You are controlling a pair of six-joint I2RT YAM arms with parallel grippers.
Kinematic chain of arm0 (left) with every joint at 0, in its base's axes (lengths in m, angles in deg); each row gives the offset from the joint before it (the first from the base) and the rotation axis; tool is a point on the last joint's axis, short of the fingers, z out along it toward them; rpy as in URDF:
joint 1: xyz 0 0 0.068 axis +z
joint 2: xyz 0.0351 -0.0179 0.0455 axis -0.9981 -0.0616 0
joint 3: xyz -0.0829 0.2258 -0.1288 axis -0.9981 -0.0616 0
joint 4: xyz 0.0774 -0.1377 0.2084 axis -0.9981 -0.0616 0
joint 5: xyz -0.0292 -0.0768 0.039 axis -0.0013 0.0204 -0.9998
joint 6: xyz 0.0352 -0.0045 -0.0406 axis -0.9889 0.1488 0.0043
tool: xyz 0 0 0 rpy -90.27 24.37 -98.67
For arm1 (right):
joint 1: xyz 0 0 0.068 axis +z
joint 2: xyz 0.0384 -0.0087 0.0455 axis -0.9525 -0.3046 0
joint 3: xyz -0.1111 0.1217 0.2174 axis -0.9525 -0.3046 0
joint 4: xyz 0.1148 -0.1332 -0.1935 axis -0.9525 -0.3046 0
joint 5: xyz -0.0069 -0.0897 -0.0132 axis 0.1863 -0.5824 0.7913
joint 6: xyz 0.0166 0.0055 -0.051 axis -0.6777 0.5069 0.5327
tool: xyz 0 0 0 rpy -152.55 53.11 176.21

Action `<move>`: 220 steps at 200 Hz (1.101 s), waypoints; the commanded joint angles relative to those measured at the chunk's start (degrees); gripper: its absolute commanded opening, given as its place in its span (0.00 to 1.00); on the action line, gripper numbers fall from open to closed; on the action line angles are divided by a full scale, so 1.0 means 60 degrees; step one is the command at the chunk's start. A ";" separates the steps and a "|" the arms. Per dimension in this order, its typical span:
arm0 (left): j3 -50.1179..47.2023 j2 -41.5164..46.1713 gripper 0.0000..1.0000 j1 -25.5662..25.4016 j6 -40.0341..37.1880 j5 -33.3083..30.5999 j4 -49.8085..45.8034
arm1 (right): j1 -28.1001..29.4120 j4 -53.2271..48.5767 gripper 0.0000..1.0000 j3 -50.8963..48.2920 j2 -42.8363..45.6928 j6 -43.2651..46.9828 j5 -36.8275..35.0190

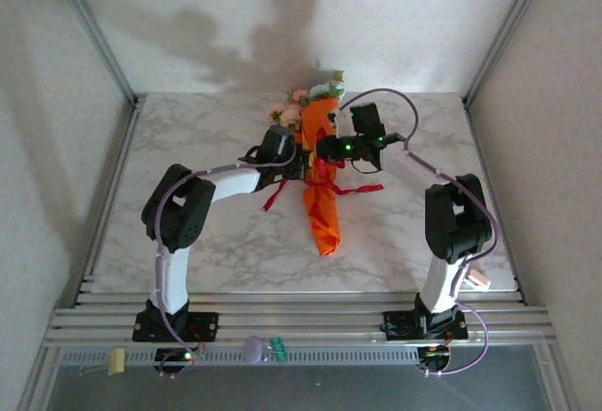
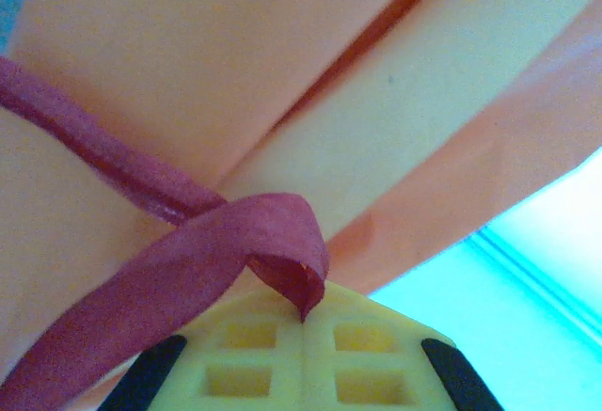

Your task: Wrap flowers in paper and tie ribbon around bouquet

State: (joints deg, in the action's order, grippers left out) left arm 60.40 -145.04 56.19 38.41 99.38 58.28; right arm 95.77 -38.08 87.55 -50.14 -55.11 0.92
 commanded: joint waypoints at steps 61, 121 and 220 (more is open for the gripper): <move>-0.1114 0.0463 0.00 -0.0226 0.0047 0.1178 0.2870 | -0.0185 -0.0685 0.00 0.0670 -0.0437 -0.0462 0.0471; -0.1615 0.0325 0.00 -0.0241 0.0357 0.1520 0.4166 | -0.0355 -0.1133 0.00 0.0952 -0.0983 -0.0594 0.0578; -0.2153 0.0405 0.00 -0.0243 0.0474 0.1550 0.4279 | -0.0357 -0.1508 0.00 0.1472 -0.1454 -0.0805 0.0353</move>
State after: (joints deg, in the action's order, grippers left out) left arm 47.74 -144.08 55.05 40.86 107.36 81.53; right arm 93.67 -45.51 94.74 -57.83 -59.18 3.23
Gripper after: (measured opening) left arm 0.045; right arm 0.057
